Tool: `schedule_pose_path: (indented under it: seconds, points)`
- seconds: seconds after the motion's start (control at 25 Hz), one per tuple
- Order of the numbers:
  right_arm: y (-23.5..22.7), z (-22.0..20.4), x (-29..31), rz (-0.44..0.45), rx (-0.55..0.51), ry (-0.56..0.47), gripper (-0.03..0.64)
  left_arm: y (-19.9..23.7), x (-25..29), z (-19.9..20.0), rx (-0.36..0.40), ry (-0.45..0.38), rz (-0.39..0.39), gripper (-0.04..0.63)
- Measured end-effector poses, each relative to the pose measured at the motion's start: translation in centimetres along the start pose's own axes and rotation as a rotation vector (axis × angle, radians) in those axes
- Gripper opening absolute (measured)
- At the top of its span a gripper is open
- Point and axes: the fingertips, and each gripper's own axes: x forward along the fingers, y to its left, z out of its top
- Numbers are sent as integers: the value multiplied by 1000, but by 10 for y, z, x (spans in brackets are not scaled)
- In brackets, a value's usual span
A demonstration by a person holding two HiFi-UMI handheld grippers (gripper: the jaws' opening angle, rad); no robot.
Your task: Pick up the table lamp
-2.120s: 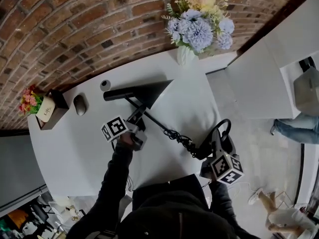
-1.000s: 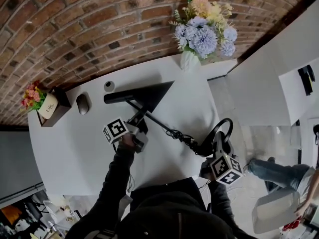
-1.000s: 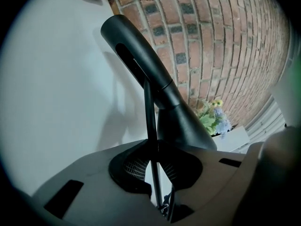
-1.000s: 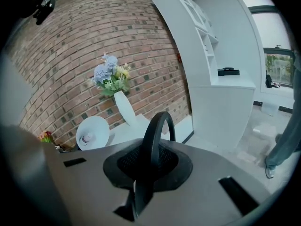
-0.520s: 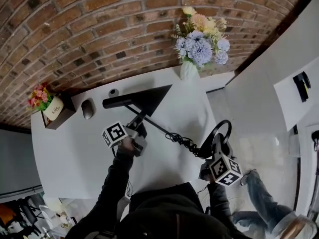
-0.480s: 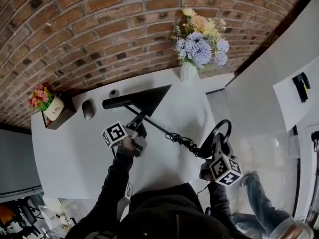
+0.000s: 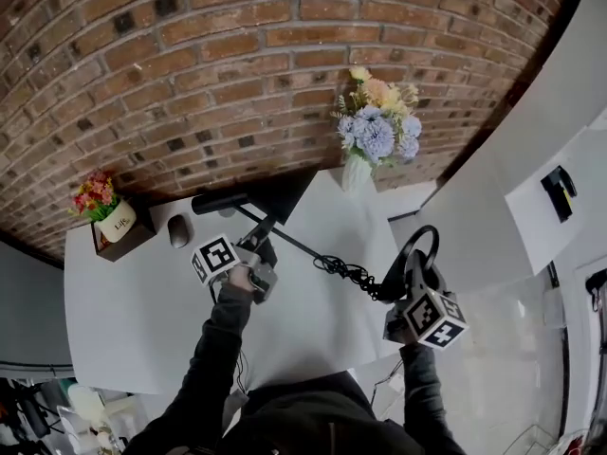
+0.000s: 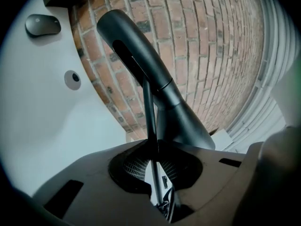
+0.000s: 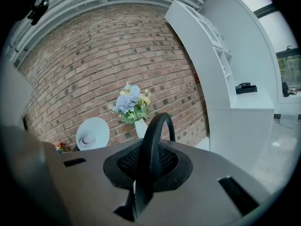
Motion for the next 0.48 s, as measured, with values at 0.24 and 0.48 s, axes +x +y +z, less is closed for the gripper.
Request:
schedule_pose_path:
  seconds: [0.24, 0.48]
  points:
    - [18, 44, 2, 33, -41, -103, 25, -50, 2, 31, 54, -42, -91, 54]
    - [39, 78, -10, 63, -74, -165, 25, -89, -7, 48, 73, -53, -158, 52]
